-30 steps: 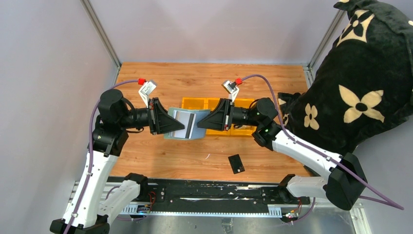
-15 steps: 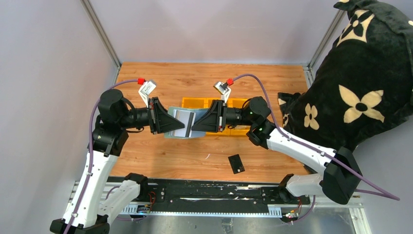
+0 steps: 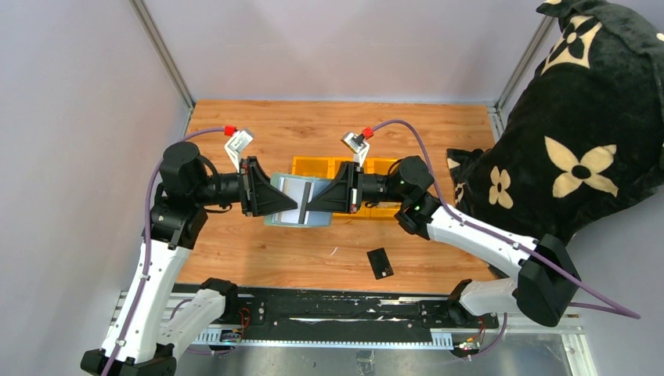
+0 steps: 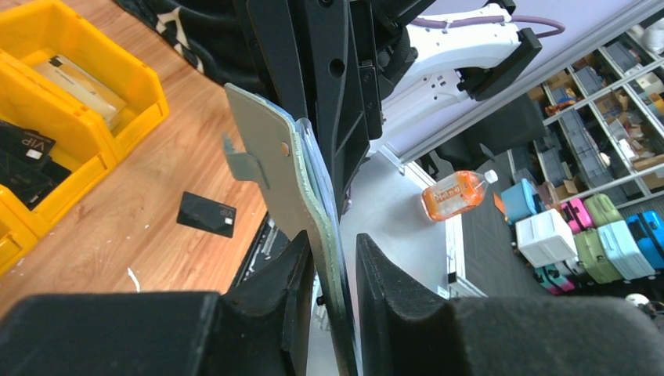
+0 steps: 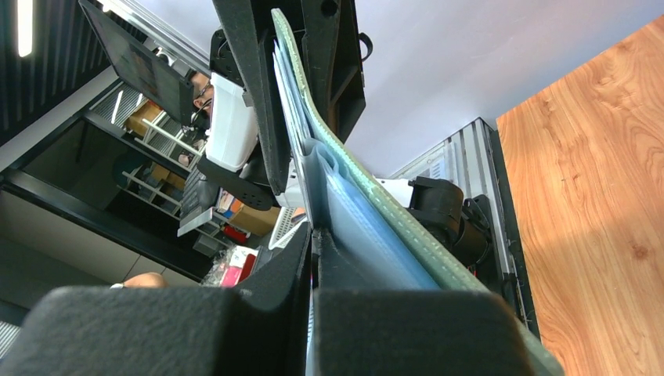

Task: Take the credit cards out of the card holder
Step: Remove the credit card from the card holder.

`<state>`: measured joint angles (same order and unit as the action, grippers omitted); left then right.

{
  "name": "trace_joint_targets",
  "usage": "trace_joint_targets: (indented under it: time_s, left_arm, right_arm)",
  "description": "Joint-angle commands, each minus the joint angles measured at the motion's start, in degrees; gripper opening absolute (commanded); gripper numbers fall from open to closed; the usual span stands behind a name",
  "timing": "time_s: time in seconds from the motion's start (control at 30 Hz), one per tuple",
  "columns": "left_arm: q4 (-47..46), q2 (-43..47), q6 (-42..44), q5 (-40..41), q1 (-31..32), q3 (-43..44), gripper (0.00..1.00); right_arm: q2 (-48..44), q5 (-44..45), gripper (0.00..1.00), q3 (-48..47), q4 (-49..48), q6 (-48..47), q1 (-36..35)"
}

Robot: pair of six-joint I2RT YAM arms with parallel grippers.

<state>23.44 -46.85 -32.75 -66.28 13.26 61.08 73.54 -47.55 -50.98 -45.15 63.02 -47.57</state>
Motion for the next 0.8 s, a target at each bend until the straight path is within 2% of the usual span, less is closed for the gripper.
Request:
trace_joint_targets:
  time_s: [0.0,0.1,0.23,0.5,0.57,0.67,0.77]
  left_arm:
    - [-1.2,-0.1,-1.5,-3.4,0.1,1.1,0.28]
    - [-1.4,0.1,-1.6,-3.5,0.1,1.4,0.28]
    - [-1.2,0.2,-1.7,-3.5,0.1,1.7,0.22]
    - [-1.5,0.2,-1.9,-3.3,0.1,2.2,0.21]
    - [-1.6,0.2,-1.9,-3.1,0.1,2.3,0.18]
    - [-1.1,0.3,-0.9,-2.0,0.1,2.6,0.06]
    - [3.7,0.2,4.5,1.5,0.0,4.1,0.00]
  right_arm:
    - [-1.4,-0.4,0.00,1.3,-1.6,-0.7,0.7]
    - [-1.8,-0.4,0.00,1.8,-1.2,-0.5,1.5]
    - [-2.9,-0.5,0.00,2.6,-0.2,-0.8,2.1]
    - [-6.0,-0.2,0.00,4.2,2.2,-1.9,2.9]
    - [-6.3,-0.2,0.00,4.4,2.3,-1.8,2.8]
    - [-6.6,-0.3,0.00,4.7,2.5,-2.0,2.9]
    - [-6.9,-0.6,0.00,4.9,3.4,-2.6,3.0]
